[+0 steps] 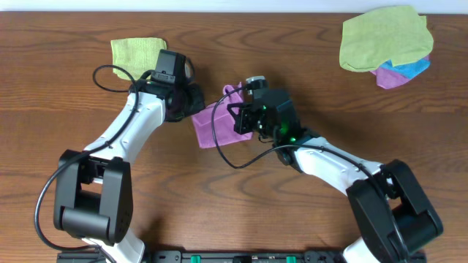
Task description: Fold the cloth
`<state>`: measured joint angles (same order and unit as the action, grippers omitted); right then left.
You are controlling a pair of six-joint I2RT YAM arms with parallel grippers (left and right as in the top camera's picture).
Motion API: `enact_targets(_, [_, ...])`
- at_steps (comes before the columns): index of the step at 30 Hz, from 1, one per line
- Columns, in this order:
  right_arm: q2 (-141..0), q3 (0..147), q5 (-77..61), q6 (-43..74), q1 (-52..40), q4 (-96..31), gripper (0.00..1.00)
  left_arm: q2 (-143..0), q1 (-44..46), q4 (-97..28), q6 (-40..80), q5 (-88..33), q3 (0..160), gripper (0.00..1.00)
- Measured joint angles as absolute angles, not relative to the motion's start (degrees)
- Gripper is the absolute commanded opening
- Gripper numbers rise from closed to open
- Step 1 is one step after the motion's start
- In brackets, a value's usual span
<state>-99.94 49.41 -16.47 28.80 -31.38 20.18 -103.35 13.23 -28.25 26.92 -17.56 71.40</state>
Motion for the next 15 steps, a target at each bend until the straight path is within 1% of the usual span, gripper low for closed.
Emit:
enact_targets(10, [-103.72, 50.48, -15.59, 26.00, -32.47, 19.44, 0.02, -103.24, 10.15, -28.38, 26.72, -17.34, 71.40, 0.06])
enact_targets(15, [-106.65, 53.69, -15.66, 24.23, -35.22, 19.09, 0.02, -102.63, 7.94, -29.06, 26.65, -17.37, 71.40, 0.06])
